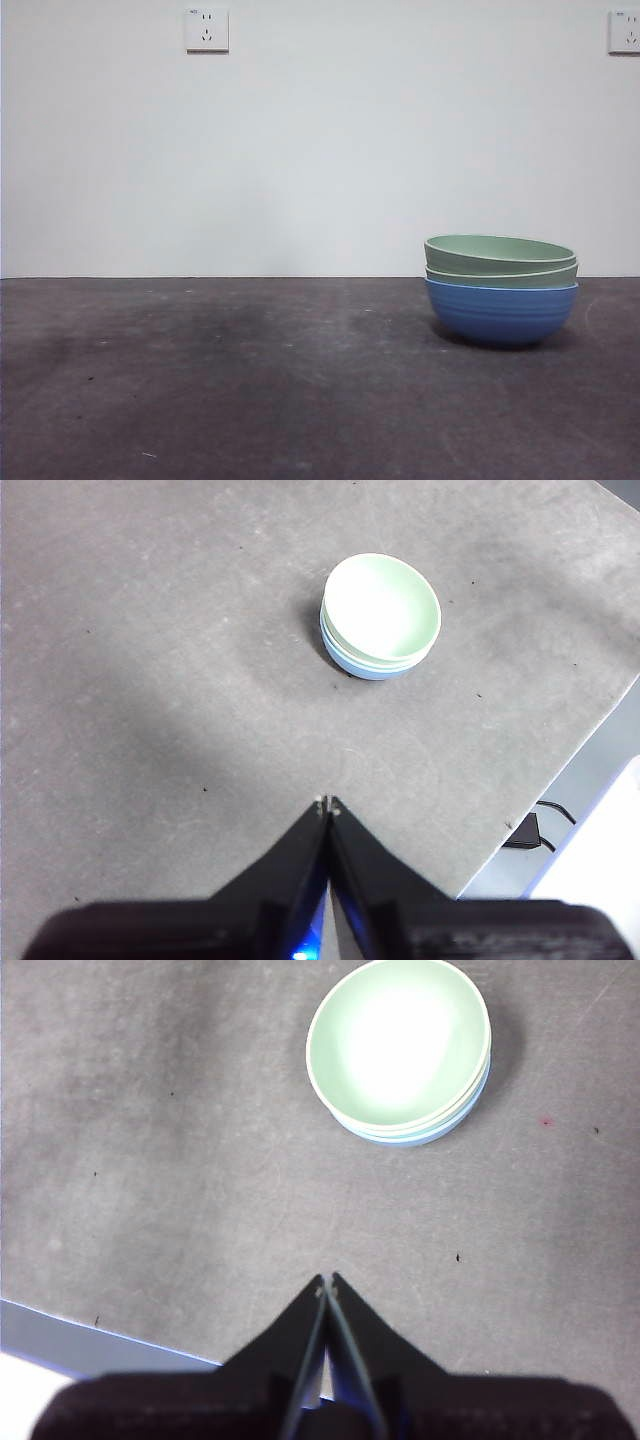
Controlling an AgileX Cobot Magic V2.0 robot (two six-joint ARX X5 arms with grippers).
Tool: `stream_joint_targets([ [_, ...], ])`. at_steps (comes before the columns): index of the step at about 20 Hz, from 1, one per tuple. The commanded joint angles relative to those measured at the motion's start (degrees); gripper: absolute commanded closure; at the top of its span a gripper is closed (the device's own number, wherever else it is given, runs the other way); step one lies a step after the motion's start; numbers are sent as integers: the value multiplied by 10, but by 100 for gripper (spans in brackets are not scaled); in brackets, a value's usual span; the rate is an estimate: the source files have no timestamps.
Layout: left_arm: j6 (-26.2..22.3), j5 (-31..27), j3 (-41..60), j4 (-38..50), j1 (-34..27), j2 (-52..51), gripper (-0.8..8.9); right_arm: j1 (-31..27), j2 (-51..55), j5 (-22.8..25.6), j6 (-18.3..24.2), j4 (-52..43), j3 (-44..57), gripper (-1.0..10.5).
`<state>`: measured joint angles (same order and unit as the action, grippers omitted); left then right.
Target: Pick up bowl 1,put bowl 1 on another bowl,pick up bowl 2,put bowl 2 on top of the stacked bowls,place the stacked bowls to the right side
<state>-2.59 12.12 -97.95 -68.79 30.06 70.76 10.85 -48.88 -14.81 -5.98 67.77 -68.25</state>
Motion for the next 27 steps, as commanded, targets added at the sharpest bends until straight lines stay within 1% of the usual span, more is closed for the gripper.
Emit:
stream_joint_targets([
  [1, -7, -1, 0, 2, 0, 1, 817, 1, 1, 2, 5, -1, 2, 946],
  [4, -5, 0, 0, 3, -1, 1, 817, 1, 1, 2, 5, -1, 2, 945],
  [5, -21, -14, 0, 9, -5, -5, 817, 1, 1, 2, 5, -1, 2, 945],
  [6, -23, -23, 0, 28, -15, -13, 817, 1, 1, 2, 5, -1, 2, 945],
  [8, -50, -12, 10, 111, -50, -45, 817, 1, 1, 2, 5, -1, 2, 945],
  [10, -73, 20, 59, 229, -90, -99, 817, 1, 1, 2, 5, -1, 2, 945],
  [12, -75, 58, 160, 369, -139, -170, 817, 1, 1, 2, 5, -1, 2, 945],
  [13, -75, 70, 232, 444, -167, -212, 817, 1, 1, 2, 5, -1, 2, 945],
  [15, -80, 59, 364, 539, -211, -292, 817, 1, 1, 2, 5, -1, 2, 945],
  [17, -82, 20, 469, 573, -246, -358, 817, 1, 1, 2, 5, -1, 2, 945],
  [19, -82, -7, 563, 581, -272, -417, 817, 1, 1, 2, 5, -1, 2, 945],
  [22, -82, -10, 678, 583, -287, -501, 817, 1, 1, 2, 5, -1, 2, 945],
  [27, -80, -16, 849, 629, -289, -614, 817, 1, 0, 2, 5, -1, 2, 945],
])
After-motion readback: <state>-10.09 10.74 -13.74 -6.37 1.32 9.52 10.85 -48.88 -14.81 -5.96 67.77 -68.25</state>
